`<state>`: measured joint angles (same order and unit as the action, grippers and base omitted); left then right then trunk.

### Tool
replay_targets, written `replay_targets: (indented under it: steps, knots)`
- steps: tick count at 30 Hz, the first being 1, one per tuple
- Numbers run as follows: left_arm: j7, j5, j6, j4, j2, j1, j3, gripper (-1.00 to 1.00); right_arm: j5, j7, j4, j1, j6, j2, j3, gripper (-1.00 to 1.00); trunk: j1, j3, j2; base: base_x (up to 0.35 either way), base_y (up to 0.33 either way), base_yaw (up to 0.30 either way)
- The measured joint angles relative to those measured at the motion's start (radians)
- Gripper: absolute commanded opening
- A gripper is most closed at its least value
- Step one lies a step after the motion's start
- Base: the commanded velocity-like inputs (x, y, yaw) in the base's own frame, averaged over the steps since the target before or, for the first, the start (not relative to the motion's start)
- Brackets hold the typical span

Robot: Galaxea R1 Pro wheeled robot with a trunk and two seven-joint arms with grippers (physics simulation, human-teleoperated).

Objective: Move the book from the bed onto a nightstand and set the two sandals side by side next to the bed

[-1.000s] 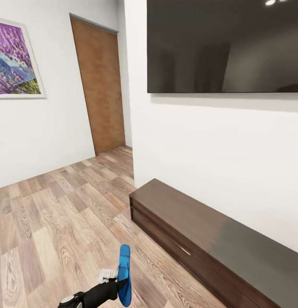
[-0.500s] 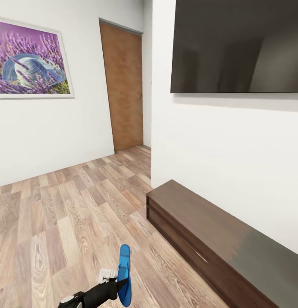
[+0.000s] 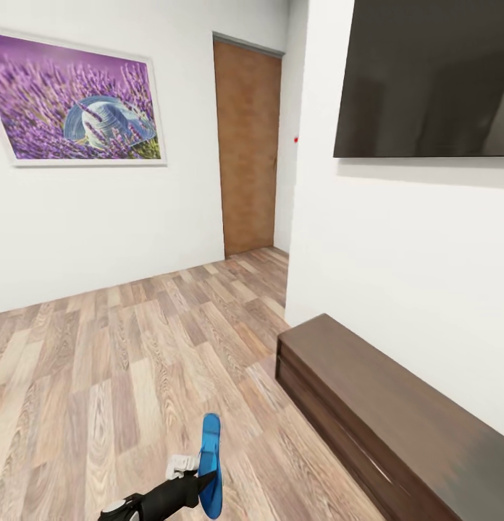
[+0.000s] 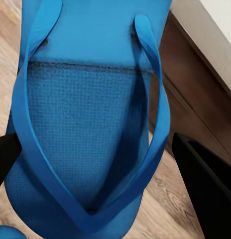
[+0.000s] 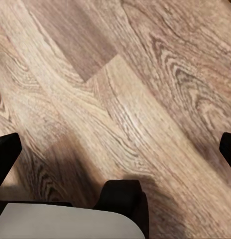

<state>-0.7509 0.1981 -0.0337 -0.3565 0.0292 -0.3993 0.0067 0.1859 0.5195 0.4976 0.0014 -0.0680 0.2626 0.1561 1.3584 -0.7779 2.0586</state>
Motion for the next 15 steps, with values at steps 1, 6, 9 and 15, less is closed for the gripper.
replay_targets:
  steps: [1, 6, 9, 15]
  knots:
    - [0.0, 0.0, 0.0, 0.0, 0.0, 0.0, 0.0, -1.0, 0.0, 0.0, 0.0, 0.0, 0.0, 0.0, 0.0, 1.0, 0.0, 0.0, 0.0, 0.045, 0.0, 0.293]
    - [0.0, 0.0, -0.001, 0.0, 0.0, 0.0, 0.0, -1.0, 0.0, 0.0, 0.0, 0.0, 0.0, 0.0, 0.0, 1.0, 0.0, 0.0, 0.0, 0.01, 0.0, 0.293]
    - [0.0, 0.0, 0.0, 0.0, 0.0, 0.0, 0.0, -1.0, 0.0, 0.0, 0.0, 0.0, 0.0, 0.0, 0.0, 1.0, 0.0, 0.0, 0.0, 0.001, 0.0, 0.293]
    - [0.0, 0.0, 0.0, 0.0, 0.0, 0.0, 0.0, -1.0, 0.0, 0.0, 0.0, 0.0, 0.0, 0.0, 0.0, 1.0, 0.0, 0.0, 0.0, 0.0, 0.0, 0.293]
